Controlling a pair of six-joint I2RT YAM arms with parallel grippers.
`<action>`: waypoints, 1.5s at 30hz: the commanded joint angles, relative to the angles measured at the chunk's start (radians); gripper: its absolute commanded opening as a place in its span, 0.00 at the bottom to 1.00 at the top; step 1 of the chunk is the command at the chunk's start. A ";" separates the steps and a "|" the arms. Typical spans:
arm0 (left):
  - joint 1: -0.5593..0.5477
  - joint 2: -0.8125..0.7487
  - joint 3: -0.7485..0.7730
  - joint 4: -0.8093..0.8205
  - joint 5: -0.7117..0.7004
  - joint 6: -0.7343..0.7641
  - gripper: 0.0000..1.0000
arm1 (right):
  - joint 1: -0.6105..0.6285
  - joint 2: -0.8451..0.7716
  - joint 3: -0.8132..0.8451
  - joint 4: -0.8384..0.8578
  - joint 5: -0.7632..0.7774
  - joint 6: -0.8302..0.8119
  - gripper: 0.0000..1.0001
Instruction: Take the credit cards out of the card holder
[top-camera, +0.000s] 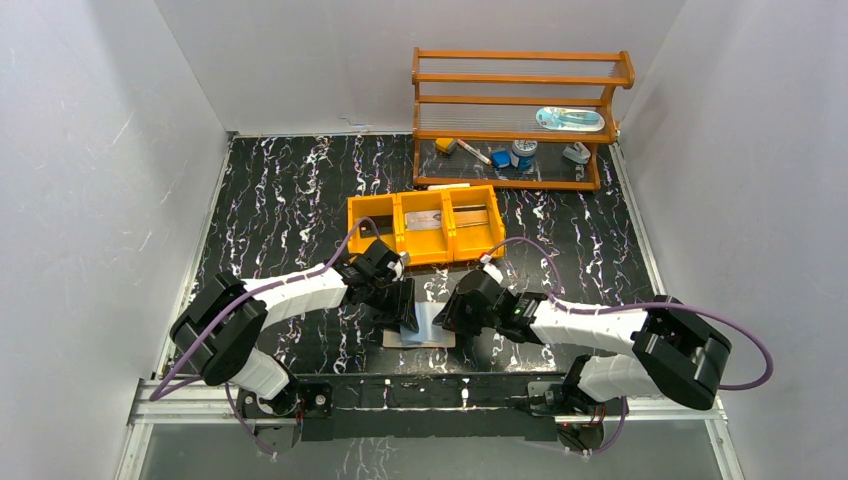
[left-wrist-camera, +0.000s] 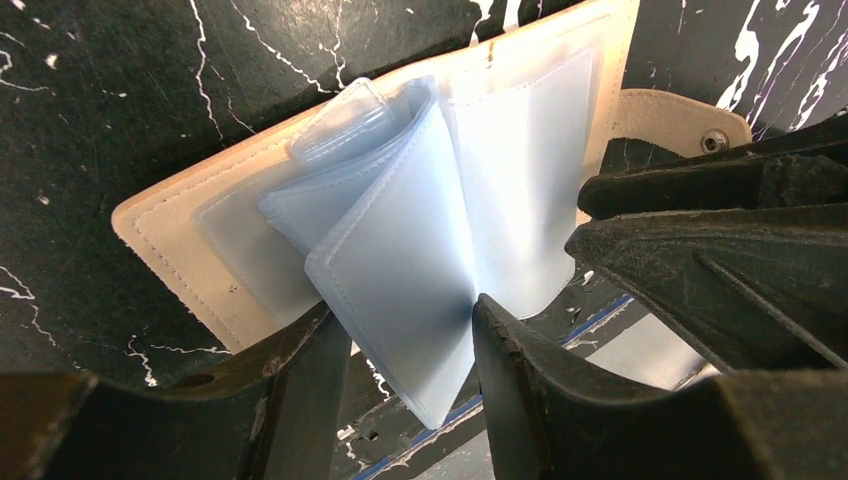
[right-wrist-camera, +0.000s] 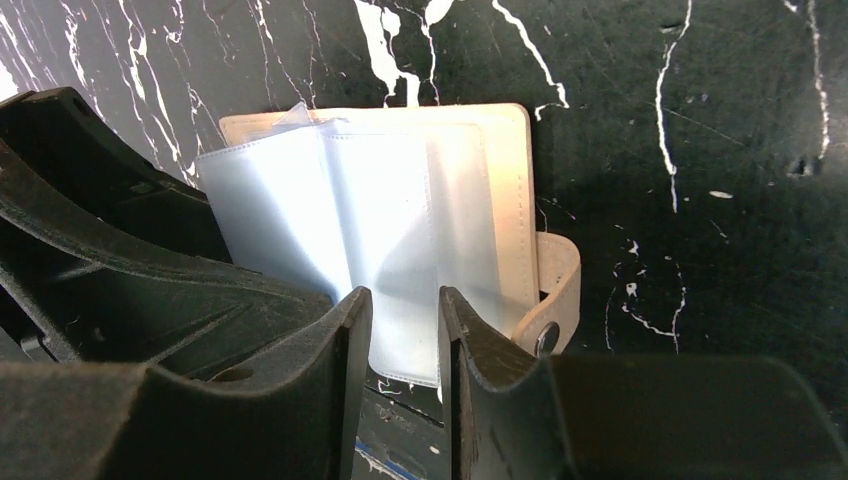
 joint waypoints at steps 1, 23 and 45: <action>-0.006 -0.037 -0.005 -0.020 -0.016 0.000 0.45 | -0.016 -0.027 -0.019 0.085 -0.037 0.026 0.40; -0.005 -0.273 0.083 -0.205 -0.338 0.034 0.65 | -0.019 -0.014 0.206 -0.249 0.122 -0.152 0.57; -0.005 -0.463 0.130 -0.426 -0.691 -0.019 0.86 | -0.019 0.072 0.246 -0.040 -0.120 -0.269 0.65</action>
